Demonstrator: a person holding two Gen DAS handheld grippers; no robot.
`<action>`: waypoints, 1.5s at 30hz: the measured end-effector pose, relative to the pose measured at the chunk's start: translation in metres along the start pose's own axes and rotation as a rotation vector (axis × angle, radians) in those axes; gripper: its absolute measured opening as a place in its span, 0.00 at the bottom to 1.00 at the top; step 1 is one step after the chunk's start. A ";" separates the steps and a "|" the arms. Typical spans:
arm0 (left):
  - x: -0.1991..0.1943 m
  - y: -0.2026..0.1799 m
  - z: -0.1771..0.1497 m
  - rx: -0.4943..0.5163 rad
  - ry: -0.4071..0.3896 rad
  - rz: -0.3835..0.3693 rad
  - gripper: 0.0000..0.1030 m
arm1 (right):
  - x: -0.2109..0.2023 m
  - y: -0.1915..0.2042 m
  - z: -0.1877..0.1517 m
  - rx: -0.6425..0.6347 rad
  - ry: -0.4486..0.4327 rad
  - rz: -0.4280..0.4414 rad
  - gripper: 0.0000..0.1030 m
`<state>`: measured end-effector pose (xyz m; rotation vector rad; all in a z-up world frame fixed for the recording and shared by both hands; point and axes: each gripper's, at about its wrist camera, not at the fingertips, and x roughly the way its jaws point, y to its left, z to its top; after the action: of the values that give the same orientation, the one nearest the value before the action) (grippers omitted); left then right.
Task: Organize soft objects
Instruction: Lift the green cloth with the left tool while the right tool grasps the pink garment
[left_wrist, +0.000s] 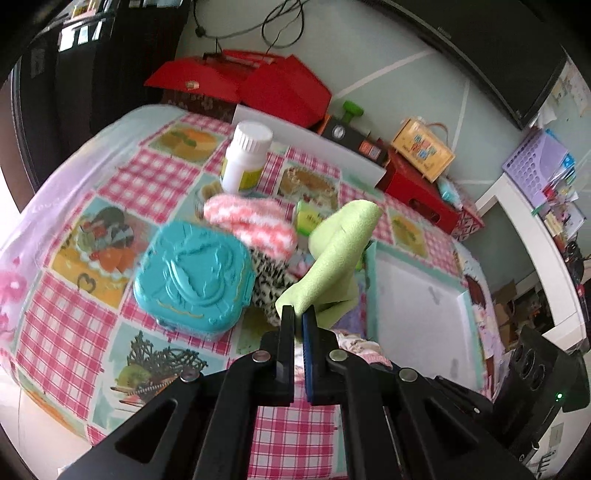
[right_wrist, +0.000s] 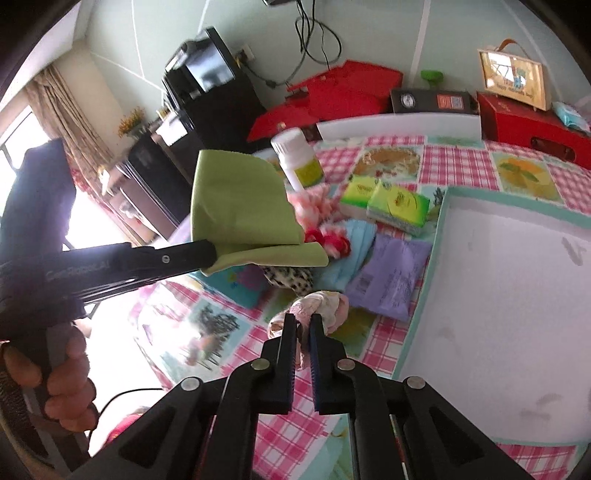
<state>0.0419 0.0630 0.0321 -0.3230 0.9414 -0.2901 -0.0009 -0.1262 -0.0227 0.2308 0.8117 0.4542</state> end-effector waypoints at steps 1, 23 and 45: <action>-0.005 -0.001 0.002 0.003 -0.012 -0.003 0.03 | -0.006 0.002 0.002 0.000 -0.018 0.007 0.07; -0.025 -0.106 0.068 0.184 -0.137 -0.125 0.03 | -0.138 -0.021 0.081 0.042 -0.393 -0.273 0.07; 0.083 -0.213 0.062 0.298 -0.021 -0.172 0.03 | -0.178 -0.151 0.085 0.359 -0.486 -0.582 0.07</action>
<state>0.1173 -0.1540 0.0887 -0.1322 0.8374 -0.5771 0.0007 -0.3454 0.0929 0.4021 0.4419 -0.2964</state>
